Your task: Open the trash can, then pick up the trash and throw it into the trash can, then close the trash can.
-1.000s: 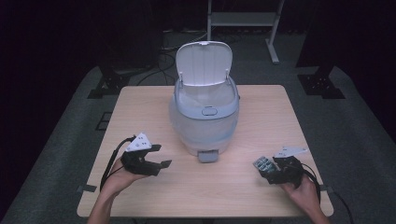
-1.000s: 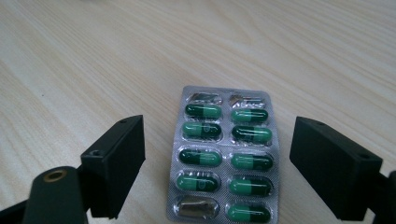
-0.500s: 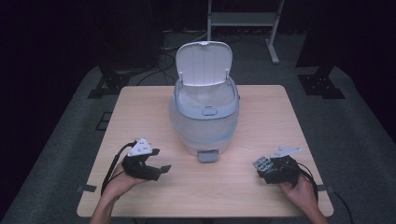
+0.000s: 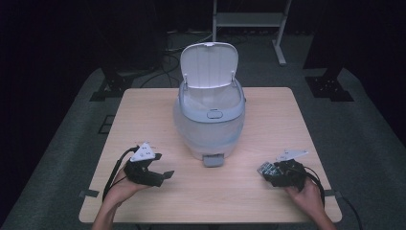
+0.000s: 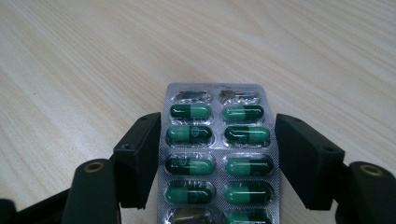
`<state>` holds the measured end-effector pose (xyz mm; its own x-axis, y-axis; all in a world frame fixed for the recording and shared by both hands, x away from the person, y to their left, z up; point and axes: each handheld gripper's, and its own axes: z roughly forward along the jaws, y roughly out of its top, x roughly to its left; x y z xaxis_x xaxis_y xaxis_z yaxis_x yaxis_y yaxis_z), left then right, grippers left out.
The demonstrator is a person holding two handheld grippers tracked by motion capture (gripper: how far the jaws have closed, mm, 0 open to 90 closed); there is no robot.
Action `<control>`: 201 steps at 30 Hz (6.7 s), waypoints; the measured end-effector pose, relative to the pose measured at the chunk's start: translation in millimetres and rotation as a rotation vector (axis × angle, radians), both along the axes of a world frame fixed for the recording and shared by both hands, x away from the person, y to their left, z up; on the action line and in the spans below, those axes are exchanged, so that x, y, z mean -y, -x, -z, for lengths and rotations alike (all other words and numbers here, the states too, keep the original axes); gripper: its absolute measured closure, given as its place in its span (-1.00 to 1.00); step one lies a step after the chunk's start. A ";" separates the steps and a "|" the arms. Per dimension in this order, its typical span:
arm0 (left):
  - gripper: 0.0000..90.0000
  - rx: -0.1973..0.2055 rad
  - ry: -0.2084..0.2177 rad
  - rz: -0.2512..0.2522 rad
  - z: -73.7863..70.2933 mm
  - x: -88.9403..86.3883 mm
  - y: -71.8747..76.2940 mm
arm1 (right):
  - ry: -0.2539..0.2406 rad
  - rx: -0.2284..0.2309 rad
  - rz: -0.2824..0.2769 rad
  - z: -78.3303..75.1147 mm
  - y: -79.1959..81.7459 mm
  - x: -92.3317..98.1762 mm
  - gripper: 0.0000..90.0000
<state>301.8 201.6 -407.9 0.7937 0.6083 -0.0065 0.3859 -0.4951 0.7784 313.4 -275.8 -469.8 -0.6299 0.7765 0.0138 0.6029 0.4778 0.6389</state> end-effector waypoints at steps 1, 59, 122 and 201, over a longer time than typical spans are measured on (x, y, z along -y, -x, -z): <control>-0.56 -0.003 0.000 0.000 0.4 0.3 0.2 | -0.004 -0.002 0.000 -1.2 0.0 0.9 -0.28; -0.62 -0.018 -0.017 0.012 10.2 -1.8 -6.6 | -0.100 0.031 -0.150 -196.9 -39.9 -15.9 -0.28; -0.62 -0.037 -0.022 0.005 13.4 -5.6 -5.1 | -0.050 0.056 -0.303 -307.8 -93.5 -98.0 -0.28; -0.62 -0.051 -0.021 -0.008 14.6 -11.2 -4.5 | -0.045 0.013 -0.391 -270.4 -146.3 -160.9 -0.19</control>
